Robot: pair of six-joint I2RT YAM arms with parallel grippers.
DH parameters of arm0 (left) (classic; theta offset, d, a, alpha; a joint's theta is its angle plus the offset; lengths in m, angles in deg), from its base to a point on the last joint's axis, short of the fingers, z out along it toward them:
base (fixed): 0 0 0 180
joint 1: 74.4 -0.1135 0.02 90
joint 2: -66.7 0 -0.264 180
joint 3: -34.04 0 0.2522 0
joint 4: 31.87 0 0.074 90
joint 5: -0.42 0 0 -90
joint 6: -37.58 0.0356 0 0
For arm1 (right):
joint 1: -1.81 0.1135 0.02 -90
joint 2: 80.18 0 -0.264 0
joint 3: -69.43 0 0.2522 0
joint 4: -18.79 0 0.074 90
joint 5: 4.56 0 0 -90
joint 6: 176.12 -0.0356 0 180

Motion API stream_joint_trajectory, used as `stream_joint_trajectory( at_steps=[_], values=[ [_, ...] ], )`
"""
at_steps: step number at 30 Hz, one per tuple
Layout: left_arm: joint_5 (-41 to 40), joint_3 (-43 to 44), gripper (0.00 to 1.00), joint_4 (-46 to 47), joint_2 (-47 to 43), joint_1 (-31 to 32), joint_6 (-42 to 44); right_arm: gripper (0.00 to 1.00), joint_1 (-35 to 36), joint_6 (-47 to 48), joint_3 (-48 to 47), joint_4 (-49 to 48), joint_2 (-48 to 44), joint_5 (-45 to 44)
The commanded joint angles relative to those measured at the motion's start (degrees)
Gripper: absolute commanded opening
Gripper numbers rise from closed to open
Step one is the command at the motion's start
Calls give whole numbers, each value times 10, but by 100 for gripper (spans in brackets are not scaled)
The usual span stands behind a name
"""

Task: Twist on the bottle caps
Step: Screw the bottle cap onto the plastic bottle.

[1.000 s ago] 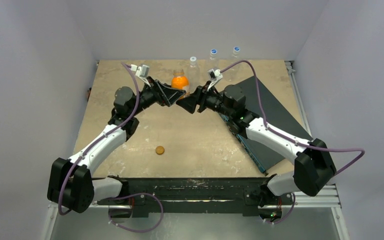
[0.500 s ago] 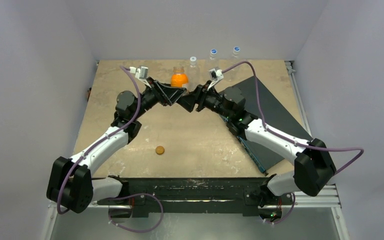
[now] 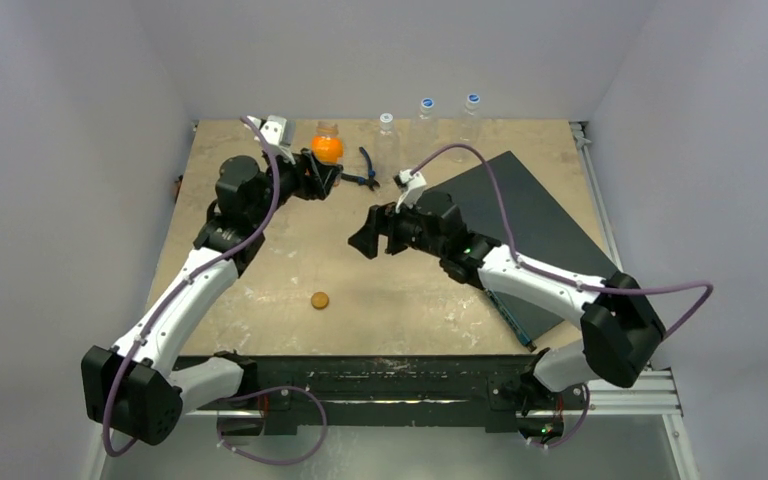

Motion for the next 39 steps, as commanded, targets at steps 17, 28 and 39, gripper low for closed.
stream_joint_trajectory(
  at_steps=[17,28,39],
  values=[
    [-103,128,30,-164,-7,-16,102,71,212,129,-177,94,293,-186],
    [-105,140,30,-176,-5,-20,104,65,242,152,-232,137,347,-243],
    [-96,137,30,-173,2,-22,100,63,266,167,-264,159,374,-280]
  ],
)
